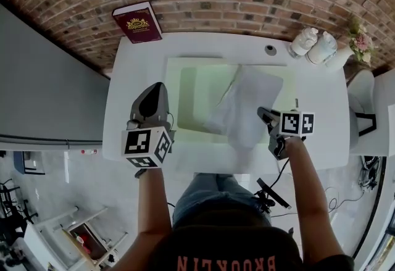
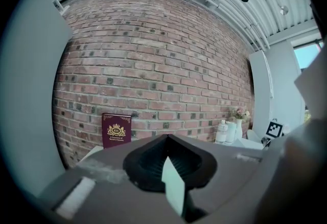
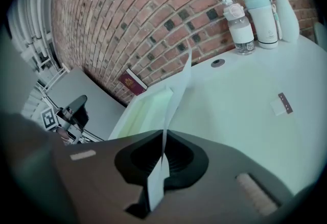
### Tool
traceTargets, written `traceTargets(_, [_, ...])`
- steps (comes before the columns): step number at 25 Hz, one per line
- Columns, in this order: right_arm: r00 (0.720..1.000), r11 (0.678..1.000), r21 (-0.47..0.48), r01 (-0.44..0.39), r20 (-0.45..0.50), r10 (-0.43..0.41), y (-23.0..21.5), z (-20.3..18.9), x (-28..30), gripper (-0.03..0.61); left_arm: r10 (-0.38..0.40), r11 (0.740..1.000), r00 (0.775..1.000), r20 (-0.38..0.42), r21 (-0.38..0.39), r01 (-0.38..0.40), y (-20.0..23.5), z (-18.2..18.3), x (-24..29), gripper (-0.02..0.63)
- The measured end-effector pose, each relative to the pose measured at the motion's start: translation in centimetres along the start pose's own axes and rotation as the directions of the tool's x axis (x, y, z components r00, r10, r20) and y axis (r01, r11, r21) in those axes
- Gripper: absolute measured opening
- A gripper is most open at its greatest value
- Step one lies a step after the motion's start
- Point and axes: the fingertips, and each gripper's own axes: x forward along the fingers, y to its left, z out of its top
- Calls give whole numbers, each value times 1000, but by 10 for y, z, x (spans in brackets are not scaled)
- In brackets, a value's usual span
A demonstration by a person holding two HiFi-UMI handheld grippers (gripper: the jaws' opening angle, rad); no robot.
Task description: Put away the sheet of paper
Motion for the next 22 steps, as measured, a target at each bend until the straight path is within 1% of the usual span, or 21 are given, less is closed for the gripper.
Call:
traceTargets(4, [997, 999, -31, 6, -77, -9, -11, 2, 8, 3, 3, 1000, 1000, -9, -2, -3, 1, -4, 0, -5])
traceTargets(10, [981, 997, -42, -67, -186, 58, -15, 10, 16, 3, 14, 1000, 1000, -21, 4, -14, 4, -7, -1, -5])
traceTargets(14, [969, 995, -58, -77, -242, 60, -22, 17, 22, 3, 25, 1000, 999, -33, 7, -25, 7, -11, 0, -5])
traceTargets(18, [960, 995, -68, -67, -278, 46, -27, 19, 31, 3, 31, 999, 999, -45, 11, -30, 8, -14, 1, -5])
traceTargets(22, [955, 995, -57, -76, -290, 57, -25, 20, 41, 3, 32, 999, 998, -52, 14, -31, 8, -14, 2, -5])
